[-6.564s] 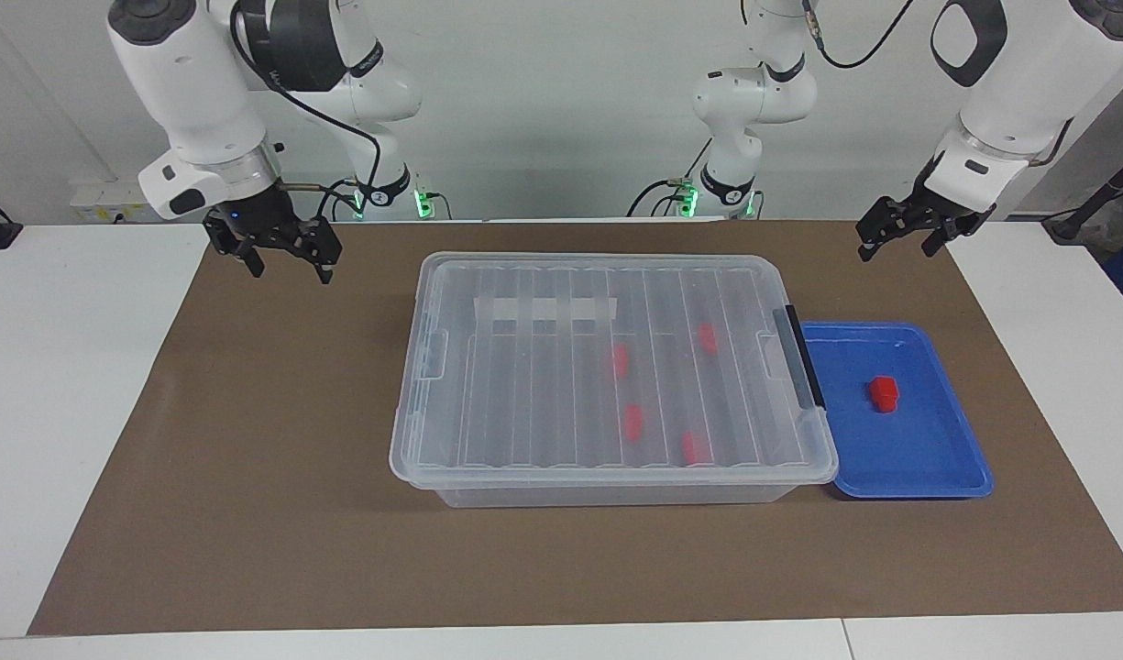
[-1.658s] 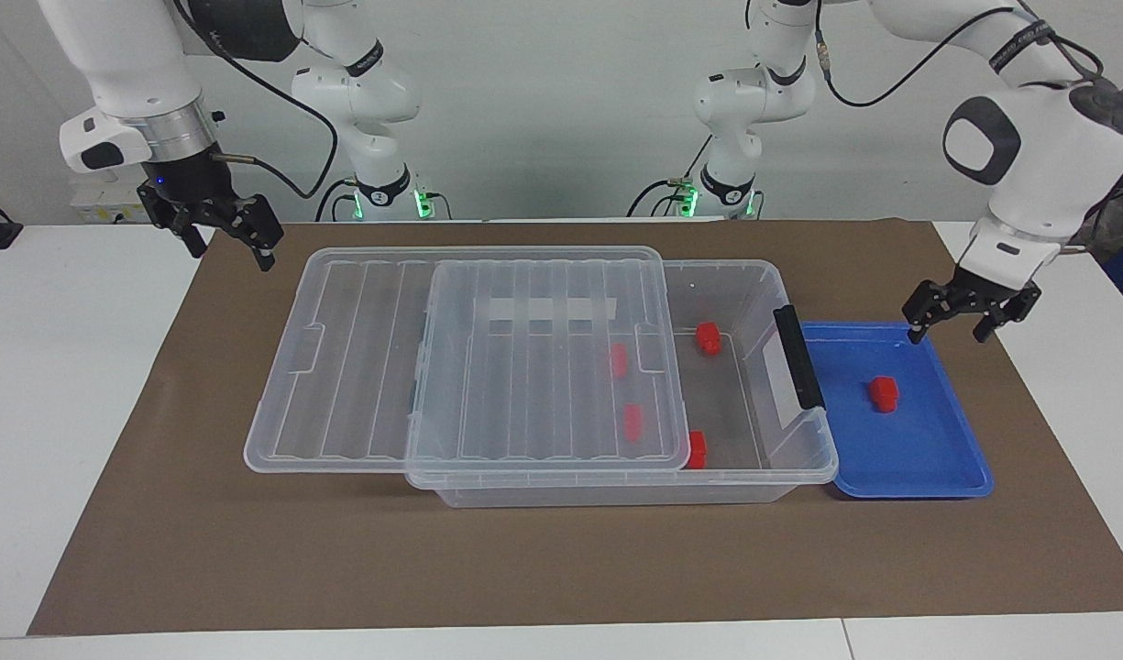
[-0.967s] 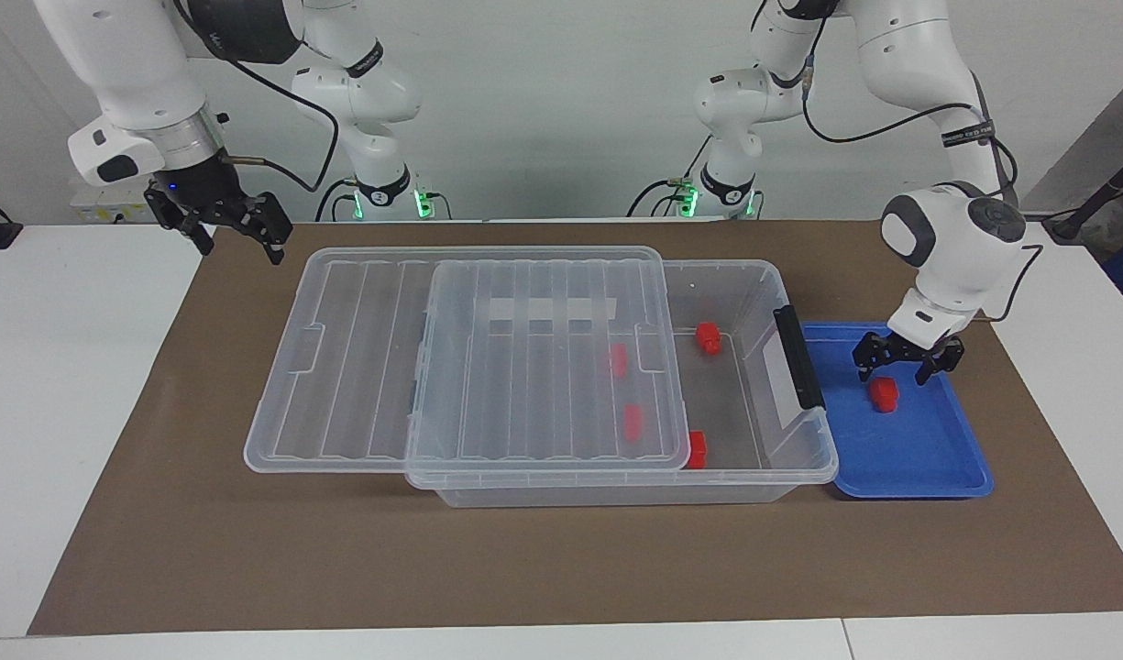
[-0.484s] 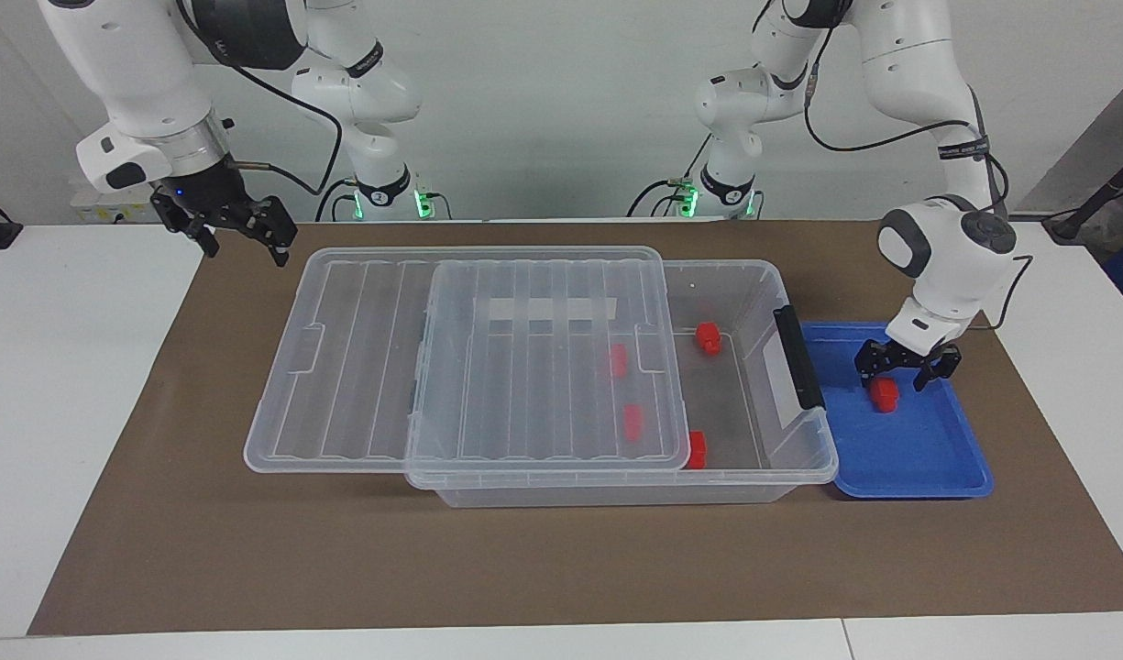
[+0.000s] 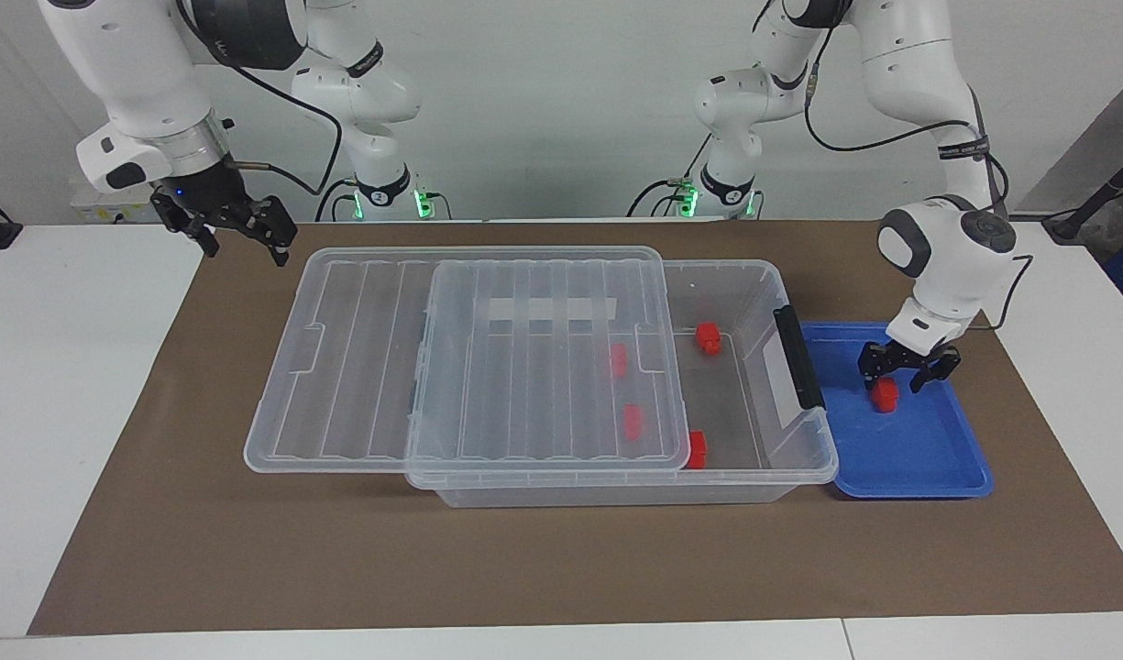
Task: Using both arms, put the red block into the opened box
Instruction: 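Grasp the red block in the blue tray with the left gripper and lift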
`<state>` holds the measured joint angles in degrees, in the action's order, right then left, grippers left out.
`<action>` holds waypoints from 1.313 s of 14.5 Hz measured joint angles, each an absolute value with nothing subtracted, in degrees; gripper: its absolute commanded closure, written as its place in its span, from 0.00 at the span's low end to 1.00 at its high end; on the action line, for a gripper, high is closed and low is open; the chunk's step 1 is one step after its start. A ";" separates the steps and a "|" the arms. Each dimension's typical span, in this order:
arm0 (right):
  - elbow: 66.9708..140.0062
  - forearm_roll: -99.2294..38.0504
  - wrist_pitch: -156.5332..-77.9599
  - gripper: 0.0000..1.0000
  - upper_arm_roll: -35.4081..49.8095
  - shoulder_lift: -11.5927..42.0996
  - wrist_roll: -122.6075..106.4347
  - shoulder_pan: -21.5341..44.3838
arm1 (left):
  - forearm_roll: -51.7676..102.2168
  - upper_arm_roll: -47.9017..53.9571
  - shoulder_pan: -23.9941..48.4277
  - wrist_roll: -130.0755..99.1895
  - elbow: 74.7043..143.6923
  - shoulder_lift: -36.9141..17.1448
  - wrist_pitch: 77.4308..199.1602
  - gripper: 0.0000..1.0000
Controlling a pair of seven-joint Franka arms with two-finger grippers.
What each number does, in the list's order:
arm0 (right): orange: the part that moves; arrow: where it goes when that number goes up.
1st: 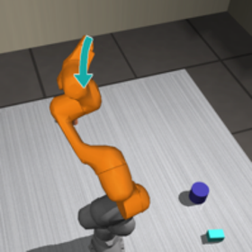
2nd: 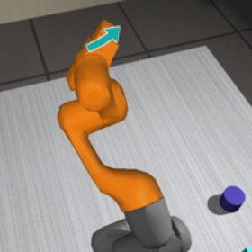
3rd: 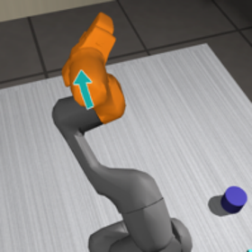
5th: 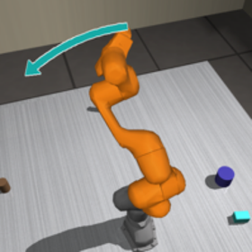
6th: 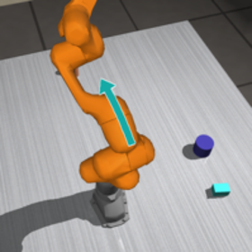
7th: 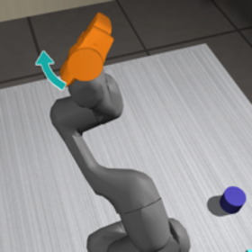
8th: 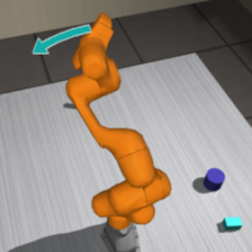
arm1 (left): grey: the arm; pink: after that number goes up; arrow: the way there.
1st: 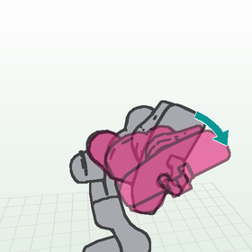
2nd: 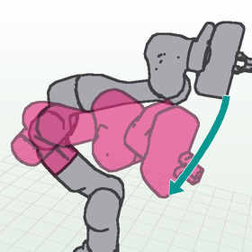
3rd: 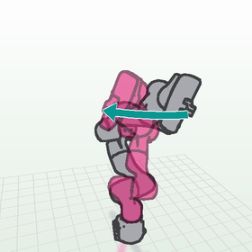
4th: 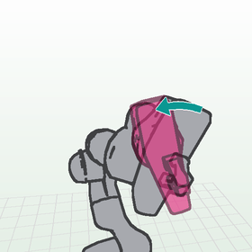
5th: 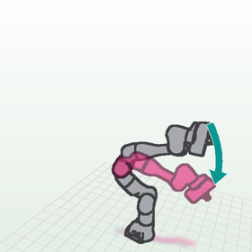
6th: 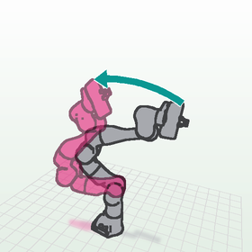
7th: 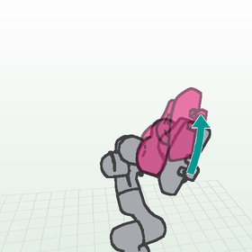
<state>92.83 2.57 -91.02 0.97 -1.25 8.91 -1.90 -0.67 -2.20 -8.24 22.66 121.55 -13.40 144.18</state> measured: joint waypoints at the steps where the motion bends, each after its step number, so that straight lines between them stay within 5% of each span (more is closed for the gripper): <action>1: 92.84 2.57 -91.02 0.00 0.97 -1.26 8.91 -1.90 | -0.67 -2.20 -8.24 22.66 121.56 -13.43 144.19 0.22; 4: 92.85 2.57 -91.02 0.00 0.96 -1.30 8.91 -1.91 | -0.68 -2.20 -8.24 22.65 121.61 -13.61 144.56 0.27; 7: 92.89 2.57 -91.02 0.00 0.95 -1.34 8.91 -1.92 | -0.67 -2.15 -8.23 22.63 121.67 -13.76 145.35 0.72; 11: 92.92 2.57 -91.02 0.00 0.95 -1.35 8.91 -1.93 | -0.67 -1.82 -7.68 22.51 121.69 -13.77 145.37 0.99; 16: 92.94 2.57 -91.02 0.00 0.95 -1.39 8.91 -1.93 | -0.65 -1.77 -7.68 22.39 119.15 -13.60 141.04 1.00; 19: 92.94 2.57 -91.02 0.00 0.95 -1.40 8.91 -1.93 | -0.06 -1.66 -7.68 21.35 107.06 -12.14 121.35 1.00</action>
<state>92.94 2.57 -91.02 0.95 -1.40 8.91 -1.93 -0.06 -1.66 -7.68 21.35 107.06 -12.14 121.35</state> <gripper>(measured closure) 0.000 0.656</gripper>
